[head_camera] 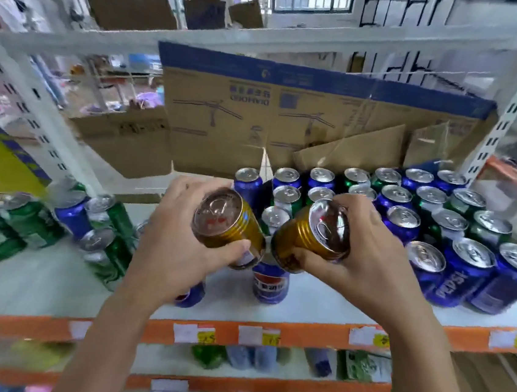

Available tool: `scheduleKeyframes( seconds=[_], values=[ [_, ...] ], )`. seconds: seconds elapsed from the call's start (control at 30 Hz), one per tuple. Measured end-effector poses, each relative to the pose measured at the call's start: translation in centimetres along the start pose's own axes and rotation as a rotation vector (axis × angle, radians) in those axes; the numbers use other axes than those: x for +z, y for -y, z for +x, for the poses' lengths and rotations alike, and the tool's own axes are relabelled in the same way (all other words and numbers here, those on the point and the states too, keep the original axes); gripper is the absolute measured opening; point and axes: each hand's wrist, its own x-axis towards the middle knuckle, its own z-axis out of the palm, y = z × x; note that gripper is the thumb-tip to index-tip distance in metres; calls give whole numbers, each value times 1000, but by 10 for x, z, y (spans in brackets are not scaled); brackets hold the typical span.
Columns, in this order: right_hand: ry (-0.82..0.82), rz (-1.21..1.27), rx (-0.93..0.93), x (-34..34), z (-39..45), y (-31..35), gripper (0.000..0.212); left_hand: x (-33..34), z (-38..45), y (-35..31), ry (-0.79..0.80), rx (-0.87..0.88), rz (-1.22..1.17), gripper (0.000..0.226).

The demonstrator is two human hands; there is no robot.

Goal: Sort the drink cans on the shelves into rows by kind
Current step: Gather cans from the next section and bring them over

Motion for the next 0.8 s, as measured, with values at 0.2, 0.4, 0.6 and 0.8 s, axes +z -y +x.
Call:
scheduleKeyframes(
  seconds=[0.2, 0.4, 0.6, 0.8],
  values=[
    [116, 68, -209, 58, 14, 89, 63, -85, -59, 66, -173, -163, 32, 68],
    [331, 45, -392, 148, 3, 205, 68, -184, -151, 153, -287, -400, 81, 64],
    [581, -33, -524, 252, -25, 309, 68, -269, -251, 240, -400, -595, 156, 69],
    [770, -43, -493, 327, -42, 376, 67, -321, -312, 306, -468, -820, 283, 66]
  ],
)
